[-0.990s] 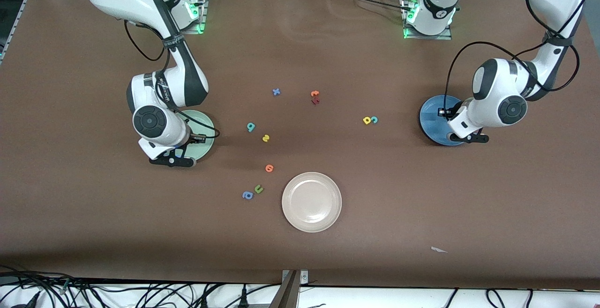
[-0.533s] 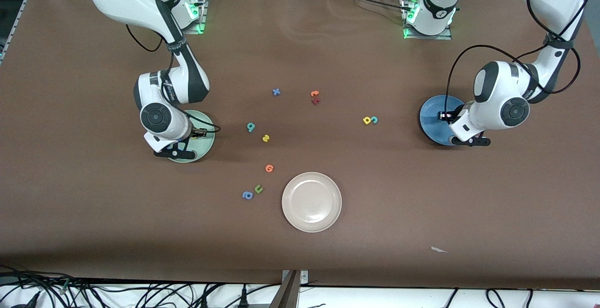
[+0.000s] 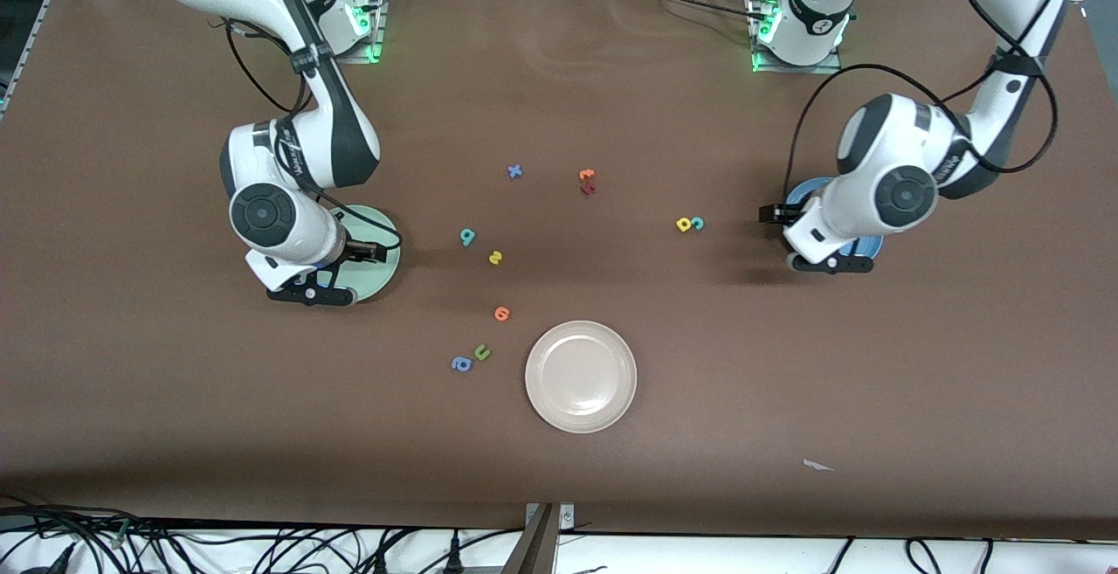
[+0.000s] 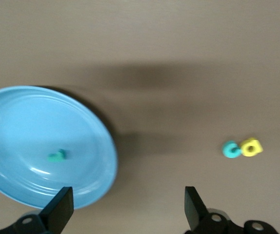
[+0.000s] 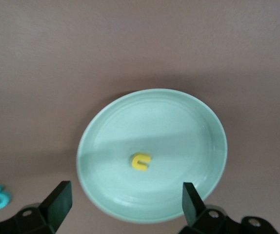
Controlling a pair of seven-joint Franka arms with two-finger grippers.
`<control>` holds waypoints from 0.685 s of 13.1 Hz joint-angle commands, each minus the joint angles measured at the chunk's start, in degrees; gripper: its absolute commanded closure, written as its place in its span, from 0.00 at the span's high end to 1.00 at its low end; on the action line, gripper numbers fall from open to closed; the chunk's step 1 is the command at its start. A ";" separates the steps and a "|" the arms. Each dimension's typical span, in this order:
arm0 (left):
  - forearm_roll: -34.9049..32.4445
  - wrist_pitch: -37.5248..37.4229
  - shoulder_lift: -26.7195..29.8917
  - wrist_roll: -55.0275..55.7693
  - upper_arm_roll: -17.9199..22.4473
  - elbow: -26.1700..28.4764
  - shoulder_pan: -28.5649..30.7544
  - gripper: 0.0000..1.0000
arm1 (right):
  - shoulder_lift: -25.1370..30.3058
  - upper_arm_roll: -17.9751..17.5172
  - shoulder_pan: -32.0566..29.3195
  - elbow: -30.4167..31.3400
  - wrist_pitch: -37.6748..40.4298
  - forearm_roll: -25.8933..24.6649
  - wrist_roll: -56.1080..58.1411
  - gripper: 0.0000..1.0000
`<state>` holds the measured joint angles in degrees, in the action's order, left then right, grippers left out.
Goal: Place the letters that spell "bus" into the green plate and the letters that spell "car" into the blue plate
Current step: 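Move the left gripper to the c while the right gripper grasps the b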
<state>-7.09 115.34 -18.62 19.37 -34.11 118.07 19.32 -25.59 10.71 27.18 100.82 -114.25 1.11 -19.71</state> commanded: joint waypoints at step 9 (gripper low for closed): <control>-3.43 23.34 -2.73 5.33 -7.99 11.22 -1.39 0.99 | -1.22 -5.96 4.54 -3.97 3.25 8.38 -17.28 1.00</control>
<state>-7.42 137.22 -20.02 25.29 -41.99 129.24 18.68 -26.18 4.53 30.26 96.61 -109.83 9.59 -33.57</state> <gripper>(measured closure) 0.009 0.000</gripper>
